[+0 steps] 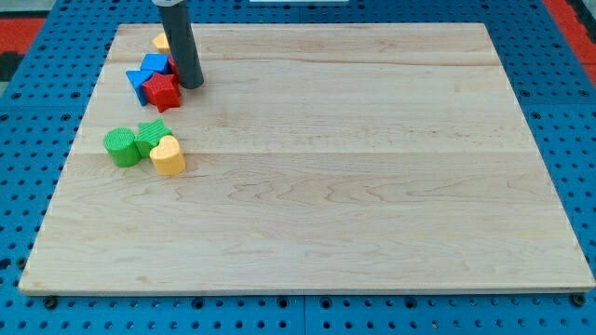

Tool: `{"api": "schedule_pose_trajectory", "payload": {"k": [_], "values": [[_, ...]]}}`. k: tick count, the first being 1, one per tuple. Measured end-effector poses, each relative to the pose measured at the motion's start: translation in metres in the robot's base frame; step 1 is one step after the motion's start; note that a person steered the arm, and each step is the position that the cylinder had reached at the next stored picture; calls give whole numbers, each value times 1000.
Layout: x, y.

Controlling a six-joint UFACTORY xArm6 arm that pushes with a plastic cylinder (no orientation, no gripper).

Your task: Adjust the red star to the right of blue triangle

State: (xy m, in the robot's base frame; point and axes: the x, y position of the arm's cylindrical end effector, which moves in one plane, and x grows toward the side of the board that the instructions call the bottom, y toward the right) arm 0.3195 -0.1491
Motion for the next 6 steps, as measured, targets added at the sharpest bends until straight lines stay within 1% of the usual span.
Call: {"api": "schedule_pose_trajectory", "payload": {"k": [1,2,3,4,6], "values": [[5,4],[70,44],[71,37],[71,0],[63,-13]]}}
